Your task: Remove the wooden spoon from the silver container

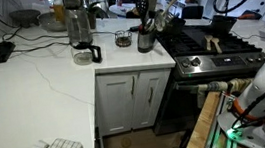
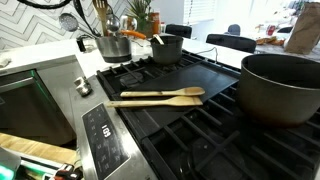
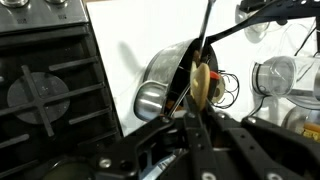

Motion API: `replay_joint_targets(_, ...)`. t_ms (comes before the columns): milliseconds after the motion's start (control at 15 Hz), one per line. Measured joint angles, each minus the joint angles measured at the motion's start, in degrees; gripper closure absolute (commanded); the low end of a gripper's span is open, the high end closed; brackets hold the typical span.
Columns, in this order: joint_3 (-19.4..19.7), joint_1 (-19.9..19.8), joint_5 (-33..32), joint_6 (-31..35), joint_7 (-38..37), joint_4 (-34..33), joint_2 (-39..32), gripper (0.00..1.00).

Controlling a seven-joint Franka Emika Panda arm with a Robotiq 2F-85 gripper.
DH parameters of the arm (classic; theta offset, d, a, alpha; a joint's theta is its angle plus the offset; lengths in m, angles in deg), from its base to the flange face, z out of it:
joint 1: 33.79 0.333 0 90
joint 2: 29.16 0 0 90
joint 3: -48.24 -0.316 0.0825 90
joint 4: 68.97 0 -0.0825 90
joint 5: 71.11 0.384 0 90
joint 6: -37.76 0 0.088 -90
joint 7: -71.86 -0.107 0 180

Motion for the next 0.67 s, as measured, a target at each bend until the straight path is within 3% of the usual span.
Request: replay_joint_targets(667, -0.1, 0.0, 0.0, -1.9, -2.1, -0.9, 2.6, 0.98)
